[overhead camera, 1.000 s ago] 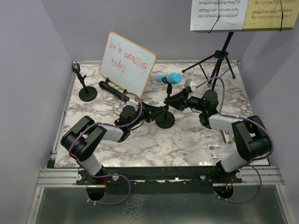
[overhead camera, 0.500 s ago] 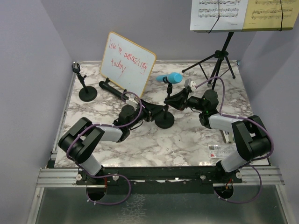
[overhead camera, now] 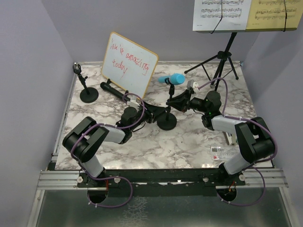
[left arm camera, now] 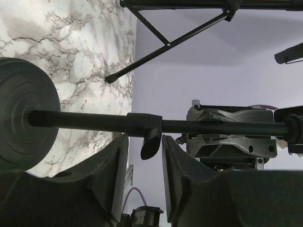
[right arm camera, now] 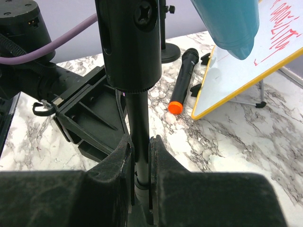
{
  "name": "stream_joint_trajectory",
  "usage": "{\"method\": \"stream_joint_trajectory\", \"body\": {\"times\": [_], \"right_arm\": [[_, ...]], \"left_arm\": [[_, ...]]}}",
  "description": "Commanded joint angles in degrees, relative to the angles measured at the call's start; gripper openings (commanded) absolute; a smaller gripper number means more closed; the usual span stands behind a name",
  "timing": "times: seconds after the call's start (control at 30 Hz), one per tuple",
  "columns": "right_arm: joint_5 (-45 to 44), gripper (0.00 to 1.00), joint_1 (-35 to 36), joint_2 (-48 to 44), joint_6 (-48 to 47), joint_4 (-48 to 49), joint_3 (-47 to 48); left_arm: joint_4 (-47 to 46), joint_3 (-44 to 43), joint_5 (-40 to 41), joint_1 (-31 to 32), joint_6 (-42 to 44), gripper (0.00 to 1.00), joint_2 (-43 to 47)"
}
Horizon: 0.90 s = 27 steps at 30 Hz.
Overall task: Pack up the instrument practice props
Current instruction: Unscrew the knob on the microphone stand.
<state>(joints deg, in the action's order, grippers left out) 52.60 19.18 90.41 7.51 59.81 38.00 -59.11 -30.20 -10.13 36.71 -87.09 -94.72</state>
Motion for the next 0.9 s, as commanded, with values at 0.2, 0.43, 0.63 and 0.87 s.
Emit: {"method": "stream_joint_trajectory", "body": {"times": [0.2,0.43,0.63,0.87], "right_arm": [[-1.4,0.00,-0.5,0.7,-0.8,-6.1,-0.2],[-1.9,0.01,-0.5,0.8,0.6,-7.4,0.7],[-4.8,0.00,-0.5,1.5,0.7,-11.5,2.4],[-5.0,0.00,-0.5,2.1,0.9,-11.6,2.7]], "left_arm": [[-2.3,-0.2,2.4,-0.4,0.2,0.00,-1.0],[-2.4,1.2,2.5,-0.4,-12.2,0.00,-0.1],[-2.6,0.7,1.5,-0.4,-17.0,0.00,-1.1],[-4.5,1.1,0.7,-0.7,-5.8,0.46,1.7]]}}
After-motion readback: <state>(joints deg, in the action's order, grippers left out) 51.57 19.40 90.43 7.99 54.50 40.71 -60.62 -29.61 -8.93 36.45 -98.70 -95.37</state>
